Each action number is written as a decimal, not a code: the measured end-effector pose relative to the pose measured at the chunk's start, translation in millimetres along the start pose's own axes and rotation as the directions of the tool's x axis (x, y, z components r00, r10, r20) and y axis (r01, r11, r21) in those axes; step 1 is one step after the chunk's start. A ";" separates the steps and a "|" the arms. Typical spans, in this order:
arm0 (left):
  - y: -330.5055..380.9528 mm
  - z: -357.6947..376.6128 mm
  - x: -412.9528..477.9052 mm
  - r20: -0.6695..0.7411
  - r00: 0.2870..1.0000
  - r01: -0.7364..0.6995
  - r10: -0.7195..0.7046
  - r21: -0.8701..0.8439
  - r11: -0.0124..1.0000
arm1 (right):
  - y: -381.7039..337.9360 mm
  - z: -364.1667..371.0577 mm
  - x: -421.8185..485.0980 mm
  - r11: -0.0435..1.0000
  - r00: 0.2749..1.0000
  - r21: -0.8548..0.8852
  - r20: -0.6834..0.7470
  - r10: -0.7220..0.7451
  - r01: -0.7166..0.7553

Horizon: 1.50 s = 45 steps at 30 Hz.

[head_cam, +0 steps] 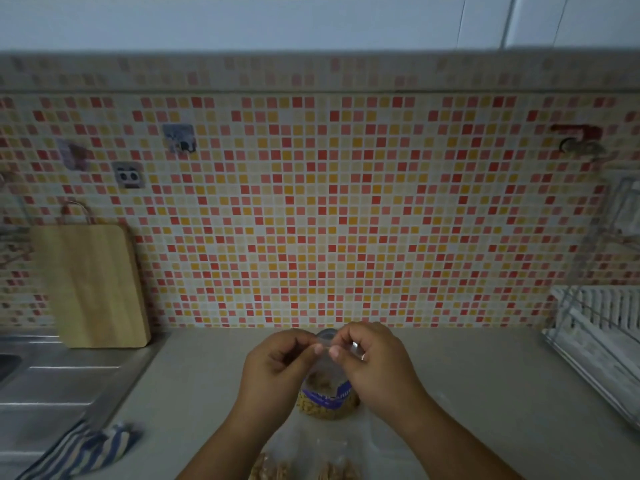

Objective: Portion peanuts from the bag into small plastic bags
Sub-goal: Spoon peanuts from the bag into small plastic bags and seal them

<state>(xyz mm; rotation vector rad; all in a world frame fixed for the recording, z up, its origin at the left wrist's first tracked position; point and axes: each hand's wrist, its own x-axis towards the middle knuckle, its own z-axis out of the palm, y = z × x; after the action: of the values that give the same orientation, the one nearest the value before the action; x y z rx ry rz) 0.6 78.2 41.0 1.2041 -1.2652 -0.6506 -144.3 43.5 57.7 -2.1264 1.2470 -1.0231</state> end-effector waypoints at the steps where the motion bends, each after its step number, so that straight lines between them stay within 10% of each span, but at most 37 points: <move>1: -1.0 1.1 -1.2 -0.014 1.000 -0.007 0.007 0.012 1.000 | -1.1 -0.7 -0.2 1.000 1.000 -0.007 0.004 0.005 -0.005; 16: -33.3 -16.1 -1.1 -0.132 0.966 0.195 -0.222 -0.192 0.962 | 39.3 -0.4 4.7 0.901 0.926 0.219 0.138 0.350 -0.374; 24: -126.2 -2.0 -23.6 -0.074 0.810 0.570 -0.581 -0.131 0.811 | 91.3 86.5 -35.1 0.792 0.777 -0.512 0.326 0.538 -0.334; 29: -172.5 1.7 -34.7 -0.163 0.734 0.676 -0.660 0.075 0.733 | 106.3 117.2 -54.8 0.709 0.756 -0.630 0.285 0.590 -0.316; 33: -185.4 5.5 -38.2 -0.167 0.830 0.544 -0.533 0.453 0.706 | 114.4 127.2 -56.7 0.701 0.721 -0.566 0.250 0.646 -0.433; 40: -173.5 4.5 -40.2 -0.066 0.923 0.332 -0.379 0.633 0.699 | 111.5 111.8 -54.4 0.773 0.753 -0.273 0.197 0.627 -0.572; 45: -121.8 3.4 -28.2 0.082 0.880 0.468 -0.468 0.015 0.883 | 95.9 88.1 -46.0 0.856 0.845 0.029 0.180 0.504 -0.517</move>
<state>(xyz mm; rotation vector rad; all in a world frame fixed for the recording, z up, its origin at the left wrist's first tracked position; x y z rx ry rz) 18.5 65.3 -82.0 1.5094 -1.0379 -1.0659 -139.7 40.2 -80.3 -1.6373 1.5449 -0.6313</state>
